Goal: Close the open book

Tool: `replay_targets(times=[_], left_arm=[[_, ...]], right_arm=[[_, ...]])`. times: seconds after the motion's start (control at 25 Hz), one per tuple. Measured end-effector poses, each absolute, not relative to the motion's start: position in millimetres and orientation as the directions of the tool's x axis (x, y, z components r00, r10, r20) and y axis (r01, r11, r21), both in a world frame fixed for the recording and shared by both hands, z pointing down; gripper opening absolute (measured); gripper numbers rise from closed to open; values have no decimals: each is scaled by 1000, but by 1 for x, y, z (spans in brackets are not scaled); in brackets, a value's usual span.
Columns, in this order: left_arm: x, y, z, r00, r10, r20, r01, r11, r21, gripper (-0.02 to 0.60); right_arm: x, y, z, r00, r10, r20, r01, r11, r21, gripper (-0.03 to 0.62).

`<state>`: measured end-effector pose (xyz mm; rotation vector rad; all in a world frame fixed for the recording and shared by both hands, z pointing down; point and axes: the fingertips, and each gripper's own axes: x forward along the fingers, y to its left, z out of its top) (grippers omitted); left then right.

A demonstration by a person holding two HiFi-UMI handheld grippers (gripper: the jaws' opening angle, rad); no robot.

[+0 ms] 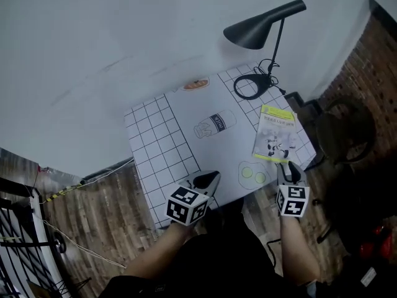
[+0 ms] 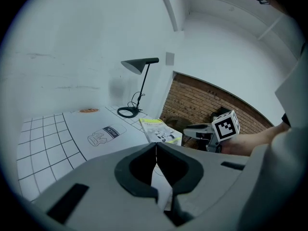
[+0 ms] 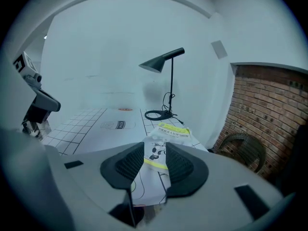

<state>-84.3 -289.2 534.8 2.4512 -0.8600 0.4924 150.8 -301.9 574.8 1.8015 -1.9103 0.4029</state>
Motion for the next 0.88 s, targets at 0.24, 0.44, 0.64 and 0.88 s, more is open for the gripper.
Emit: replay_targets(times=[0.24, 0.44, 0.64, 0.88], left_arm=[[-88, -284, 500, 762, -497, 415, -633, -709, 311, 11], [-91, -288, 481, 761, -522, 385, -636, -717, 286, 11], [-89, -289, 465, 736, -568, 368, -666, -702, 251, 11], [-68, -293, 456, 691, -613, 382, -712, -667, 218, 11]], right_arm=[[158, -267, 542, 8, -853, 521, -989, 71, 132, 121], [153, -260, 518, -18, -872, 489, -990, 85, 116, 98], [152, -268, 484, -85, -907, 413, -988, 129, 80, 69], [163, -269, 446, -183, -931, 315, -977, 207, 43, 25]])
